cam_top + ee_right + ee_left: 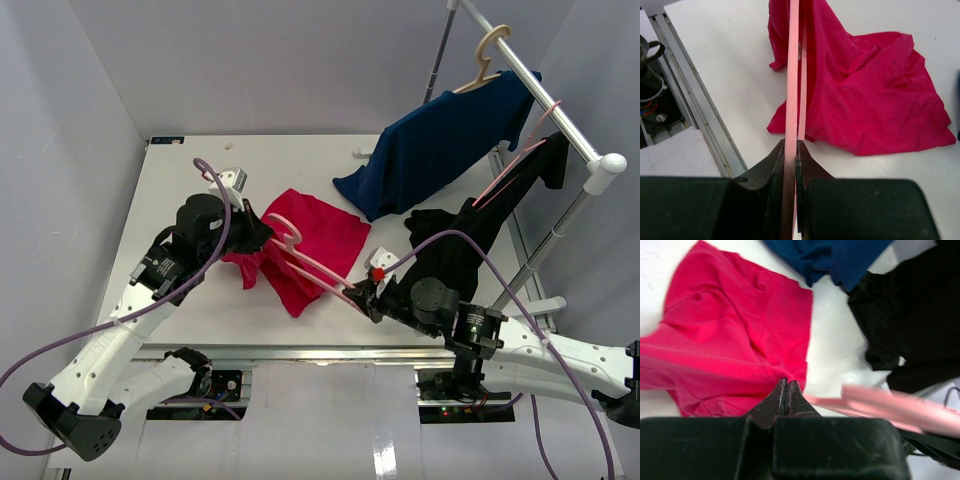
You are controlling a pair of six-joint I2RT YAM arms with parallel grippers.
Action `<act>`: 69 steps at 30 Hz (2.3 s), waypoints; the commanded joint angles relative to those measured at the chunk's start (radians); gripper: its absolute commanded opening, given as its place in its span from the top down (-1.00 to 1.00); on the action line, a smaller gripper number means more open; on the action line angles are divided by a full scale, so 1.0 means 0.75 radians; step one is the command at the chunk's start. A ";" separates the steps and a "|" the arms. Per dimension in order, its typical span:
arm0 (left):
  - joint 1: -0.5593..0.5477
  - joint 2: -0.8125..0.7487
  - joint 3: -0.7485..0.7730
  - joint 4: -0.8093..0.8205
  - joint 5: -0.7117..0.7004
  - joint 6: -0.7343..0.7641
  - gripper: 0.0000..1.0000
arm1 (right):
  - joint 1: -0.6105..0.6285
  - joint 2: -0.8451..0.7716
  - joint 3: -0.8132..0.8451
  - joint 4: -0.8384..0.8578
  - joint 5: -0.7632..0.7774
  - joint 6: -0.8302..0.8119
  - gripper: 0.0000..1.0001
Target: Place the t-shirt on the hanger
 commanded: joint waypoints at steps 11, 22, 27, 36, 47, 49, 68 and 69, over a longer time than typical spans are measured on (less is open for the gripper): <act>0.005 -0.090 0.052 0.074 0.336 0.008 0.92 | 0.005 -0.042 -0.332 0.930 0.094 0.075 0.84; 0.005 -0.183 0.141 -0.146 0.364 0.163 -0.41 | 0.004 0.013 -0.379 1.389 -0.018 -0.048 0.84; 0.005 -0.242 0.263 -0.288 0.171 0.371 -0.40 | 0.006 -0.104 -0.468 1.353 -0.027 -0.039 0.84; 0.005 -0.335 0.407 -0.291 0.368 0.886 -0.24 | 0.005 -0.403 -0.536 0.987 -0.104 0.000 0.84; 0.003 -0.134 0.465 -0.415 0.775 1.329 -0.32 | 0.006 -0.532 -0.580 0.766 -0.235 0.032 0.84; 0.003 -0.100 0.488 -0.465 0.873 1.387 -0.32 | 0.006 -0.553 -0.591 0.751 -0.267 0.020 0.84; -0.015 -0.033 0.329 -0.632 0.975 1.441 -0.31 | 0.006 -0.656 -0.542 0.586 -0.440 -0.015 0.84; -0.015 -0.031 0.319 -0.624 0.973 1.445 -0.31 | 0.006 -0.658 -0.541 0.579 -0.439 -0.013 0.84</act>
